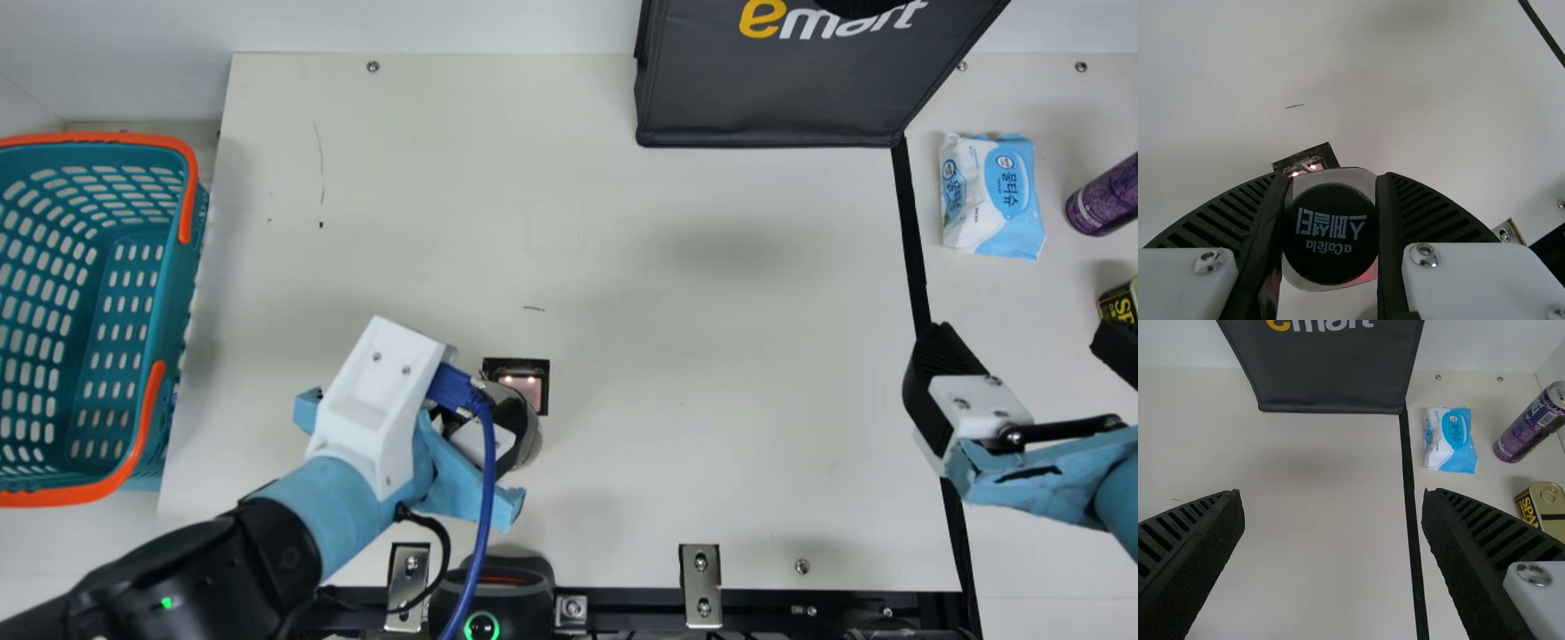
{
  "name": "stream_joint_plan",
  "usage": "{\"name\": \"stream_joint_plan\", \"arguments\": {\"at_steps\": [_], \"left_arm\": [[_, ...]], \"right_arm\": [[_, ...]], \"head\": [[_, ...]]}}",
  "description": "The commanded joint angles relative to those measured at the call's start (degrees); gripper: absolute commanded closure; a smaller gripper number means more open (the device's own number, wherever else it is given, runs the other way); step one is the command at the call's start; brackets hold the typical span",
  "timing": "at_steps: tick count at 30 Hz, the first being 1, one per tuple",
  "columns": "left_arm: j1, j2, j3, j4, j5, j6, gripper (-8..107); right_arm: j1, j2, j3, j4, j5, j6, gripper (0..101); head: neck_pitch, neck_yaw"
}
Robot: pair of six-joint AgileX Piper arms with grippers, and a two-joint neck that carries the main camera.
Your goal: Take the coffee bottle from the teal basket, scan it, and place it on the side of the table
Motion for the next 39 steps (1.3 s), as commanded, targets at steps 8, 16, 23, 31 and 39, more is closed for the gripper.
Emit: {"name": "stream_joint_plan", "arguments": {"at_steps": [8,16,23,31,39], "left_arm": [[5.4,-0.7,-0.3,-11.0,-1.9,25.4,107],[10.5,-0.4,-3.2,-20.7,0.5,43.8,107],[15.8,-0.6,-5.6,-30.3,4.0,59.2,107],[22.1,-1.5,-6.5,-41.6,8.9,76.0,107],[27.7,-3.0,-5.5,-51.4,12.9,89.9,107]], "right_arm": [[0.0,0.0,0.0,0.0,0.0,0.0,6],[0.0,0.0,0.0,0.0,0.0,0.0,6],[0.0,0.0,0.0,0.0,0.0,0.0,6],[0.0,0.0,0.0,0.0,0.0,0.0,6],[0.0,0.0,0.0,0.0,0.0,0.0,6]], "head": [[-1.7,0.1],[-1.7,0.1],[-1.7,0.1],[-1.7,0.1],[-1.7,0.1]]}}
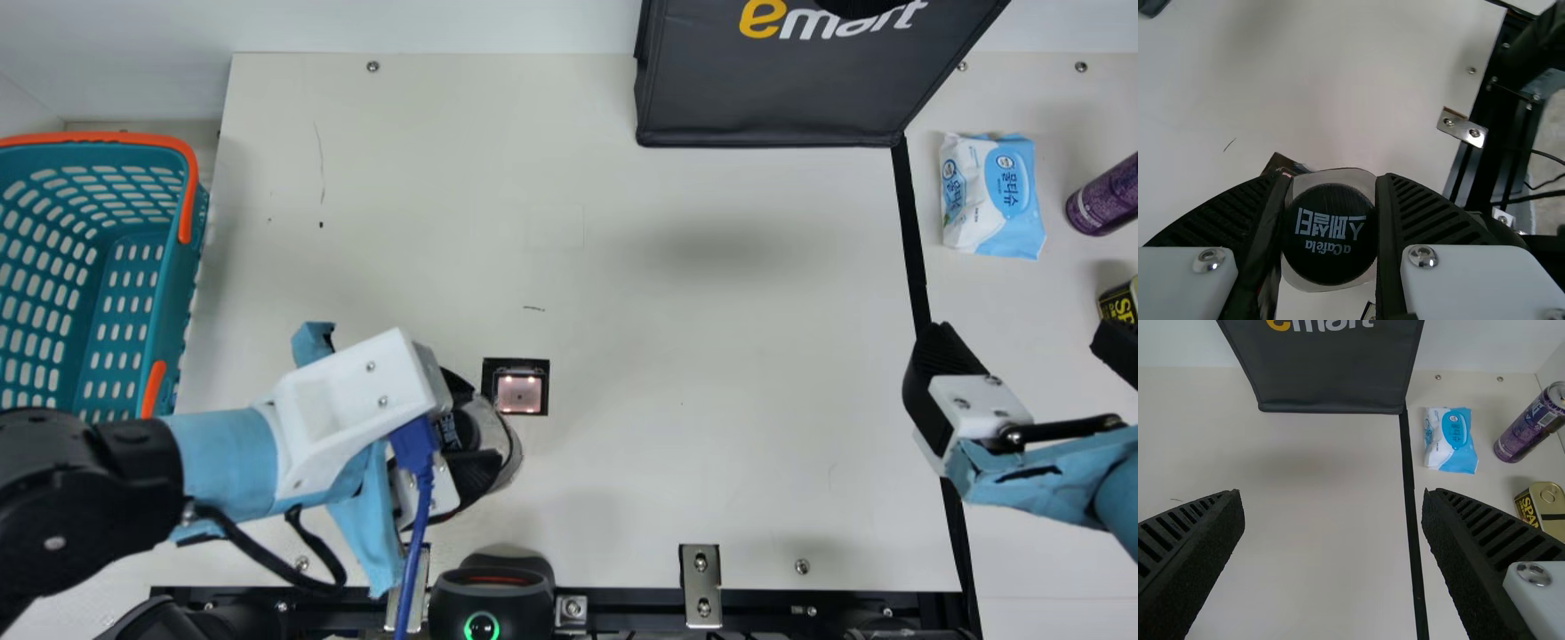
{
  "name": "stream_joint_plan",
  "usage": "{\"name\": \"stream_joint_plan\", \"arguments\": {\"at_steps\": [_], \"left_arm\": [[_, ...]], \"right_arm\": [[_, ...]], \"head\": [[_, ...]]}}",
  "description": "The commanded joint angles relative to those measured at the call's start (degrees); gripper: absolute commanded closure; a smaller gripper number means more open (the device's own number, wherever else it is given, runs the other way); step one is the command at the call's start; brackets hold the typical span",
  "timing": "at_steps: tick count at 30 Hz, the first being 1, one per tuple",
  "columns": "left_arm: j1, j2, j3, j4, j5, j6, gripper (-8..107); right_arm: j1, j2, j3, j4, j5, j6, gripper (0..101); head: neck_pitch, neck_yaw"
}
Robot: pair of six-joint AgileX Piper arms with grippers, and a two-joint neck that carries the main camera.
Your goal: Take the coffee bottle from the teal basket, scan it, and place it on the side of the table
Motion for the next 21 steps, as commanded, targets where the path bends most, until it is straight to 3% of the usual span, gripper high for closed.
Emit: {"name": "stream_joint_plan", "arguments": {"at_steps": [1,12,21], "left_arm": [[1.5,-0.3,0.2,-3.7,1.3,7.1,107],[6.6,-1.4,1.0,-10.1,4.4,22.7,107],[7.3,-0.5,0.9,-10.6,2.6,29.6,107]], "right_arm": [[0.0,0.0,0.0,0.0,0.0,0.0,6],[0.0,0.0,0.0,0.0,0.0,0.0,6],[0.0,0.0,0.0,0.0,0.0,0.0,6]], "head": [[-1.7,0.1],[-1.7,0.1],[-1.7,0.1]]}}
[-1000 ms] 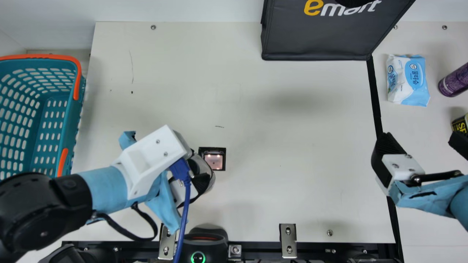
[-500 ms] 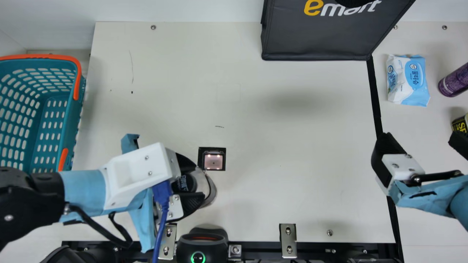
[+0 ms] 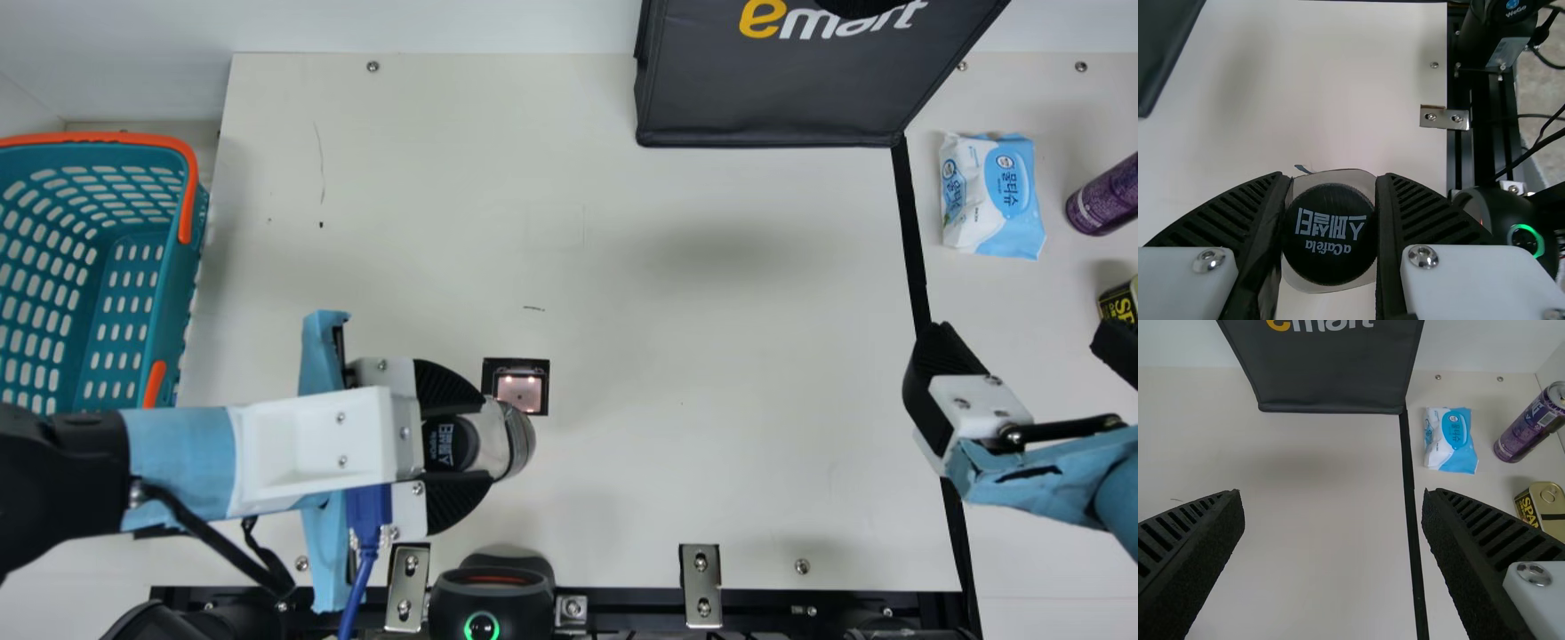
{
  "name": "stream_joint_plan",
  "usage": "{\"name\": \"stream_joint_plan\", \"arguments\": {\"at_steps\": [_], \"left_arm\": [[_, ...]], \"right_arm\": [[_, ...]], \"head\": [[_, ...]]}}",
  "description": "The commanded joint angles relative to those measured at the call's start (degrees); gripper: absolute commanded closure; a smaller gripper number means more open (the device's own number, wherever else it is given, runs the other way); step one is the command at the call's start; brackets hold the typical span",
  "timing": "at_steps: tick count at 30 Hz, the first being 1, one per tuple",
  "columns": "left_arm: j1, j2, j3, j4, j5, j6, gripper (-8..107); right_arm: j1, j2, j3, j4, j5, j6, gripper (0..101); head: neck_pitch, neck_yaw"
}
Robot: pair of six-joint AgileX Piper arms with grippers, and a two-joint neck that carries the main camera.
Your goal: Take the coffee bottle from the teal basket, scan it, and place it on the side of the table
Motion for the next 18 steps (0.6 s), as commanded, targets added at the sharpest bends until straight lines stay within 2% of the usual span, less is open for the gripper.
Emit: {"name": "stream_joint_plan", "arguments": {"at_steps": [1,18], "left_arm": [[-0.3,0.5,0.1,0.4,-1.2,0.7,107],[-9.7,10.9,-2.8,4.9,-16.1,-8.7,107]], "right_arm": [[0.0,0.0,0.0,0.0,0.0,0.0,6],[0.0,0.0,0.0,0.0,0.0,0.0,6]], "head": [[-1.7,0.1],[-1.7,0.1]]}}
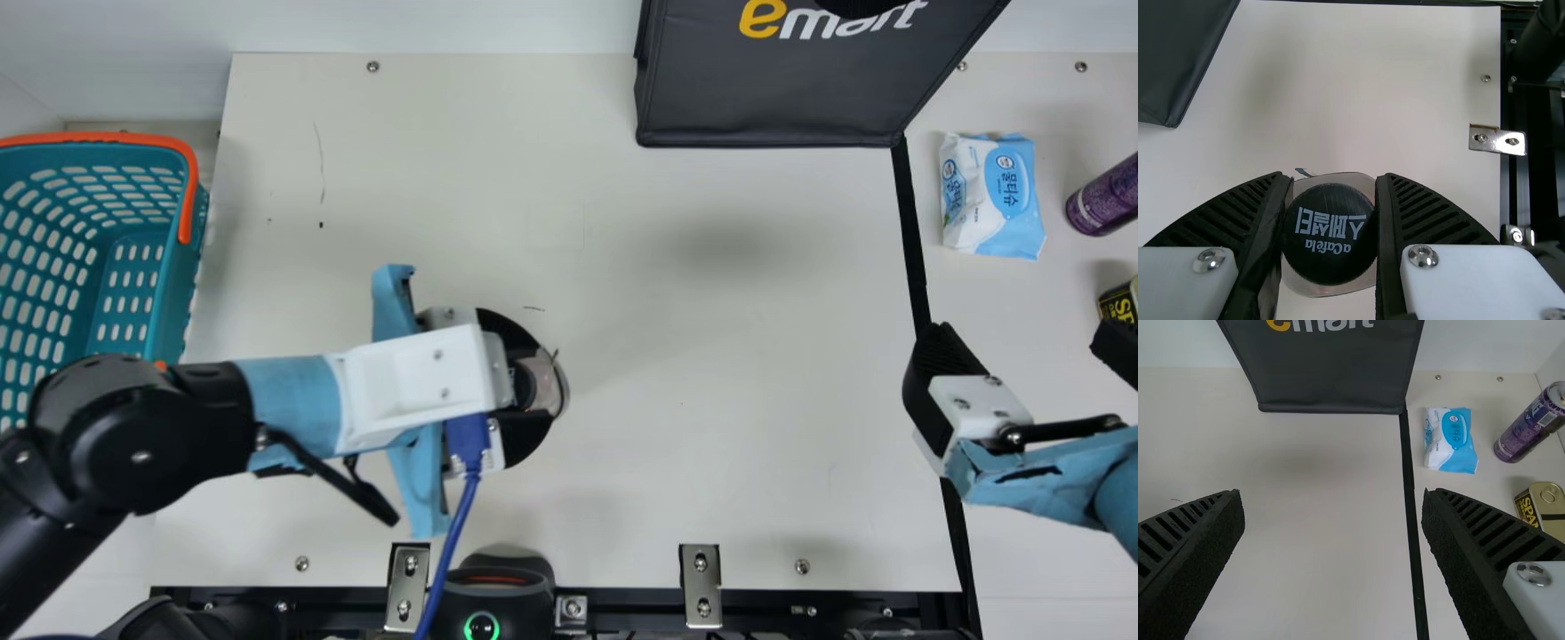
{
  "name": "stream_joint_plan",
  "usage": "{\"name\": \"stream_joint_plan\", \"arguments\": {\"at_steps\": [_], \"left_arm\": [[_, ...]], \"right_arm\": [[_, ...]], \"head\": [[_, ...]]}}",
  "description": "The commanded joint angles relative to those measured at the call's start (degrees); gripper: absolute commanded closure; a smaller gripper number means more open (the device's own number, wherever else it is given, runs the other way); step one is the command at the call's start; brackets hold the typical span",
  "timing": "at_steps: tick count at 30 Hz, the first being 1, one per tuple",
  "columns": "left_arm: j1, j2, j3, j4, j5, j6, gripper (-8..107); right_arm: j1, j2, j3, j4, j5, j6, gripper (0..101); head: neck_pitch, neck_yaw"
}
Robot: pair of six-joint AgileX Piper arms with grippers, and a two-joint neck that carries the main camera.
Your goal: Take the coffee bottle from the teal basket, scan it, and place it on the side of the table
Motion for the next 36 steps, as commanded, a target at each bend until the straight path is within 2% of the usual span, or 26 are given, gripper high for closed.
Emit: {"name": "stream_joint_plan", "arguments": {"at_steps": [1,8,21,36], "left_arm": [[-1.1,1.6,-0.5,0.6,-2.3,-1.7,107],[-4.0,6.8,-2.9,2.2,-6.6,-6.3,107],[-7.5,14.3,-6.2,4.9,-11.0,-13.4,107],[-9.3,18.3,-7.0,6.6,-14.3,-19.3,58]], "right_arm": [[0.0,0.0,0.0,0.0,0.0,0.0,6],[0.0,0.0,0.0,0.0,0.0,0.0,6],[0.0,0.0,0.0,0.0,0.0,0.0,6],[0.0,0.0,0.0,0.0,0.0,0.0,6]], "head": [[-1.7,0.1],[-1.7,0.1],[-1.7,0.1],[-1.7,0.1]]}}
